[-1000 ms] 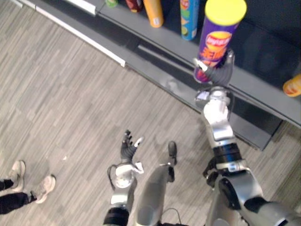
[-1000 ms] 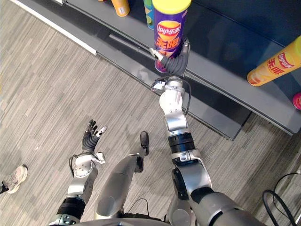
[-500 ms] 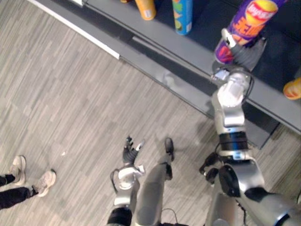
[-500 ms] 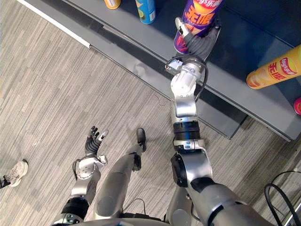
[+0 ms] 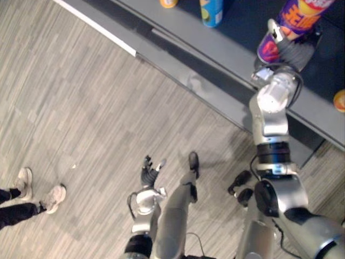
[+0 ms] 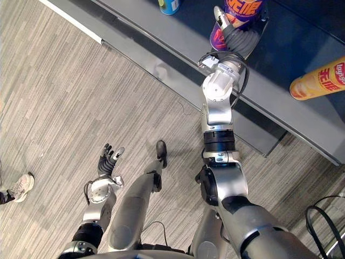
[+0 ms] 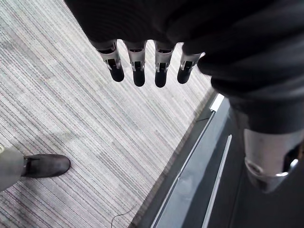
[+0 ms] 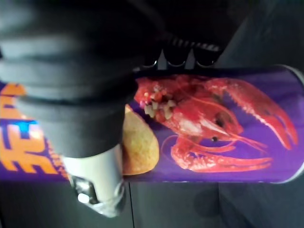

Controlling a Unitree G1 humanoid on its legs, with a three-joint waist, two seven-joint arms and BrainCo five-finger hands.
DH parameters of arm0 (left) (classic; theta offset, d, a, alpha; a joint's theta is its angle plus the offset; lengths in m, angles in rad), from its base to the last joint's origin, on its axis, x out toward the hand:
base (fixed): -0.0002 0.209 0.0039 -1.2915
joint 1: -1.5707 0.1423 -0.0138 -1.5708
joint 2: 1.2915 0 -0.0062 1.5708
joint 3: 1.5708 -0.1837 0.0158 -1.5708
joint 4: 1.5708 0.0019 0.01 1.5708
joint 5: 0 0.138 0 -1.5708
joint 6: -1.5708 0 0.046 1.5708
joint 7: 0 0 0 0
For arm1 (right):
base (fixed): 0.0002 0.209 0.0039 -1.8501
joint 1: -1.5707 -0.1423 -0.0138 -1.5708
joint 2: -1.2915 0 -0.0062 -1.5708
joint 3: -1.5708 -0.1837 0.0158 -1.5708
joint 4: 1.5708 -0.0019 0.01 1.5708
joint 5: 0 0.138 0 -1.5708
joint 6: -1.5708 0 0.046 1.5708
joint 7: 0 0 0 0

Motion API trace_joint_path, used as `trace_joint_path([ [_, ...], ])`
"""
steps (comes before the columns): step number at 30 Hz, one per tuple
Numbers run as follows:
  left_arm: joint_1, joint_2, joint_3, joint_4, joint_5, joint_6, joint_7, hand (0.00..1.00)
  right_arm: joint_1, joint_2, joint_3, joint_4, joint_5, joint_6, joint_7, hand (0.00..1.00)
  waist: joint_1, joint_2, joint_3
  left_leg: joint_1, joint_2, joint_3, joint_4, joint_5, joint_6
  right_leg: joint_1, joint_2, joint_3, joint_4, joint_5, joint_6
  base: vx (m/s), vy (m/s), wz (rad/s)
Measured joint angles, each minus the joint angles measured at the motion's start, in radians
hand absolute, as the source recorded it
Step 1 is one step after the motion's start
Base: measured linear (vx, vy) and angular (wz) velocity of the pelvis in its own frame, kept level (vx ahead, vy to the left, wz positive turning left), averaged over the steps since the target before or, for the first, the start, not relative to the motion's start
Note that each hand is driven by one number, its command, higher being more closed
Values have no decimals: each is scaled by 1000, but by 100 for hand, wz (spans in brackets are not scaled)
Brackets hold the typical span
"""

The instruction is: Put the gum and the chips on the shelf.

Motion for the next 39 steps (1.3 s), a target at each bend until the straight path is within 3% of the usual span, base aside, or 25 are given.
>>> trace_joint_path([
  [26, -29, -21, 0, 0, -2, -23, 5, 0, -89, -98, 2, 115, -1, -2, -22, 100, 35, 34, 4, -192, 14, -24, 103, -2, -10, -176, -18, 1, 94, -42, -31, -10, -60, 3],
  [39, -30, -23, 0, -3, -2, -29, 5, 0, -137, -121, 2, 143, -1, -39, -42, 100, 47, 38, 2, -227, 11, -24, 107, 4, -10, -222, -26, 8, 118, -46, -37, -10, -29, 1],
])
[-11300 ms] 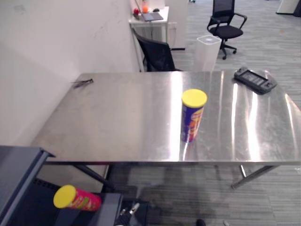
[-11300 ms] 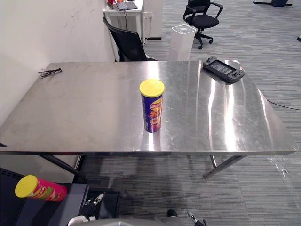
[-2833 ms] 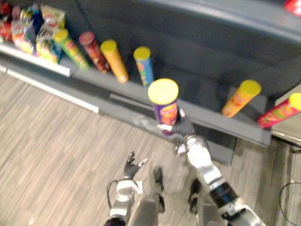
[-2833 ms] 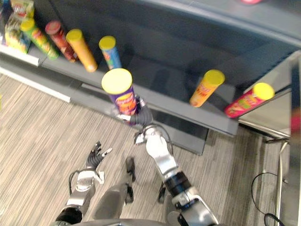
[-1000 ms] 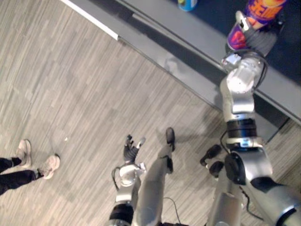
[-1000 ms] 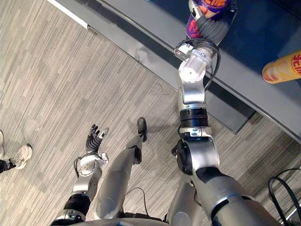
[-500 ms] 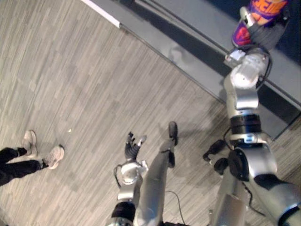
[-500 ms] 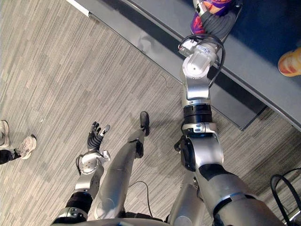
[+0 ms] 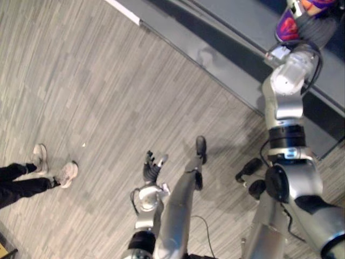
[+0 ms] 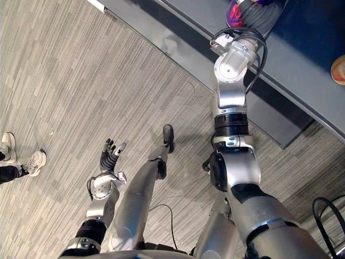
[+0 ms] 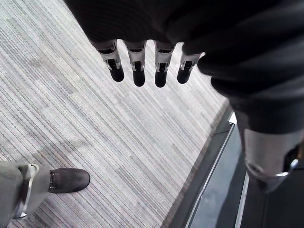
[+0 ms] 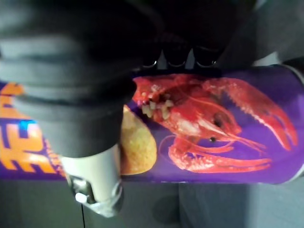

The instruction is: Put the gum and the chips on the shelf.

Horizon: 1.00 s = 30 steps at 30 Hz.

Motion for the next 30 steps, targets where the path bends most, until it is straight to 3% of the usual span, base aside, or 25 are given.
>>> trace_joint_path([
  [2, 0, 0, 0, 0, -1, 0, 0, 0, -3, 0, 0, 4, 0, -3, -1, 100, 0, 0, 0, -2, 0, 0, 0, 0, -1, -2, 0, 0, 0, -1, -1, -15, -16, 0],
  [3, 0, 0, 0, 0, -1, 0, 0, 0, -3, 1, 0, 5, 1, -6, -1, 0, 0, 0, 0, -2, 0, 0, 0, 1, -1, -3, 0, 0, 1, -1, -1, 0, 0, 0],
  [15, 0, -5, 0, 0, -1, 0, -3, 0, 81, 24, 41, 44, 0, -28, 5, 0, -2, 0, 0, 1, 20, 8, 46, -21, -4, 9, 18, 16, 0, -1, -1, -13, -24, -5],
  [23, 1, -5, 1, 98, 4, 3, -12, 0, 236, 84, 101, 94, -3, -45, 50, 0, -10, -3, -4, 84, 64, 25, 97, -66, -9, 111, 64, 27, -32, 0, 0, -5, -52, -16],
  [25, 2, -5, 3, 142, 5, 8, -17, 0, 286, 101, 130, 123, -4, -49, 57, 0, -24, -5, -5, 120, 74, 27, 104, -77, -12, 154, 77, 27, -46, 1, 2, 49, -71, -14],
  [28, 3, -5, 13, 231, 13, 25, -32, 0, 424, 142, 177, 148, -4, -58, 100, 0, -34, -27, -22, 209, 98, 43, 109, -103, -21, 247, 110, 38, -90, 7, 11, 88, -87, -30],
  [30, 8, -4, 62, 305, 31, 39, -59, 0, 558, 185, 210, 168, 0, -58, 149, 0, -53, -56, -38, 296, 124, 58, 112, -132, -29, 344, 146, 46, -141, 14, 21, 90, -64, -36],
])
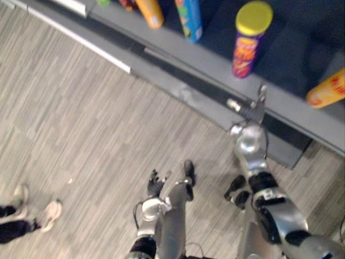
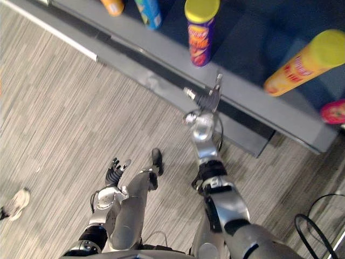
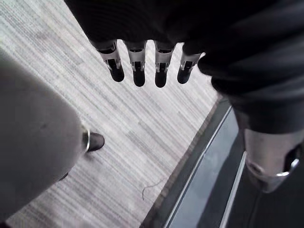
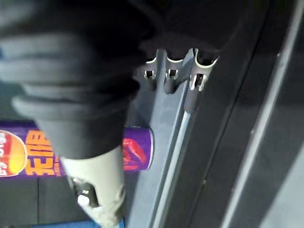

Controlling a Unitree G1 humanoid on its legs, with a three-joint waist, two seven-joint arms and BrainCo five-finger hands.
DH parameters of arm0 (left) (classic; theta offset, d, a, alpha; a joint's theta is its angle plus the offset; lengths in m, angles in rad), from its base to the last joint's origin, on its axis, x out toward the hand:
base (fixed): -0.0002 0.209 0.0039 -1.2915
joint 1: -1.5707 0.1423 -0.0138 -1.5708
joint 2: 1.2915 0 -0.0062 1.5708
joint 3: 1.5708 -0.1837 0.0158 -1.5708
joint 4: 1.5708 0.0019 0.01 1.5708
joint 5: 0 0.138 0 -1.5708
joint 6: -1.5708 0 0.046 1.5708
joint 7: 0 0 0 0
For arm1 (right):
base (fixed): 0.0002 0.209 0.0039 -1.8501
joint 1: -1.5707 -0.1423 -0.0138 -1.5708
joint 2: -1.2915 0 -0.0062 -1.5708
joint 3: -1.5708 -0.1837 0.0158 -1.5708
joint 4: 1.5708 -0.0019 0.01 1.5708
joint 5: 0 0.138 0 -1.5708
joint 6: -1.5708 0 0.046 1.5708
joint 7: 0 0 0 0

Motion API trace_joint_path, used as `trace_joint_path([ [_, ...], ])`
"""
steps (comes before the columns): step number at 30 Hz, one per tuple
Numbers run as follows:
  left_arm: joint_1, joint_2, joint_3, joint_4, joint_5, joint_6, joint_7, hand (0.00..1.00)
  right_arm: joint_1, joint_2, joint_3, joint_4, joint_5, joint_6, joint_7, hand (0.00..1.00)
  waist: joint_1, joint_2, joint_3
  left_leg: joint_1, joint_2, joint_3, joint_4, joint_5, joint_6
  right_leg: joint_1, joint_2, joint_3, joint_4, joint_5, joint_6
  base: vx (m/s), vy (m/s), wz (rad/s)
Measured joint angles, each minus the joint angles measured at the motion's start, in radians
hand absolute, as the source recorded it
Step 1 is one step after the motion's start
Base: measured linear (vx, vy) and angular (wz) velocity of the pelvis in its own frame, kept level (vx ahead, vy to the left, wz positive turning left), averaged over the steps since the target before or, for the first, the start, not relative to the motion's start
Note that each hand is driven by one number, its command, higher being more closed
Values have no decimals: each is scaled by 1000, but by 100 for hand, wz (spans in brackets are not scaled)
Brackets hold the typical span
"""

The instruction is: Put the gum and the chips on the shelf.

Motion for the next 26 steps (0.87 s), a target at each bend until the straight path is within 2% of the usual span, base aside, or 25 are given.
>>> trace_joint_path([
  [3, 16, 6, 44, 46, 28, 16, -17, 0, 172, 38, 18, 15, 29, 15, 60, 0, -16, -32, -33, 86, 24, 21, -10, -24, -10, 92, 37, 10, -64, 10, 13, 112, -24, -35],
  [4, 35, 15, 64, 73, 32, 22, -30, 0, 316, 51, 27, 15, 32, 23, 103, 0, -31, -51, -69, 141, 37, 38, -32, -37, -17, 149, 68, 24, -127, 27, 22, 163, 6, -43],
  [6, 46, 26, 75, 119, 44, 29, -39, 0, 406, 51, 32, 17, 32, 31, 150, 0, -48, -64, -112, 170, 34, 49, -65, -35, -20, 172, 83, 35, -177, 49, 26, 132, 44, -36],
  [7, 64, 36, 87, 154, 61, 35, -50, 0, 477, 34, 47, 24, 32, 31, 188, 0, -77, -75, -153, 195, 24, 57, -106, -28, -23, 196, 101, 50, -237, 73, 33, 176, 82, -38],
  [8, 74, 46, 91, 176, 63, 37, -57, 0, 529, 9, 64, 34, 29, 31, 221, 0, -95, -83, -167, 237, 16, 66, -150, -16, -22, 228, 113, 67, -293, 105, 34, 177, 80, -42],
  [11, 107, 62, 99, 207, 72, 37, -76, 0, 651, -32, 71, 38, 16, 29, 309, 0, -117, -93, -208, 320, 0, 97, -240, 1, -25, 291, 138, 111, -405, 167, 45, 147, 65, -51],
  [15, 159, 66, 136, 209, 102, 36, -98, 0, 737, -56, 55, 152, -28, 25, 408, 0, -126, -100, -262, 436, -22, 141, -318, 3, -25, 374, 157, 175, -499, 210, 61, 111, 54, -48],
  [17, 172, 74, 137, 227, 101, 35, -117, 0, 738, -55, 17, 207, -40, 20, 437, 0, -141, -101, -296, 468, -31, 155, -344, 3, -25, 395, 157, 197, -530, 228, 66, 59, 59, -34],
  [19, 178, 78, 148, 247, 100, 36, -120, 0, 735, -40, -34, 246, -32, 18, 449, 0, -141, -108, -311, 503, -37, 182, -363, 3, -25, 415, 160, 225, -556, 244, 67, 11, 47, -38],
  [22, 201, 74, 184, 249, 98, 36, -131, 0, 726, -9, -147, 311, 26, 17, 452, 0, -140, -116, -324, 548, -52, 211, -394, 6, -23, 444, 155, 254, -595, 263, 74, -24, 40, -29],
  [26, 215, 63, 251, 287, 82, 40, -154, 0, 718, 1, -285, 378, 165, 52, 478, 0, -142, -109, -340, 592, -81, 220, -457, 25, -16, 466, 138, 265, -615, 276, 88, -32, 40, -6],
])
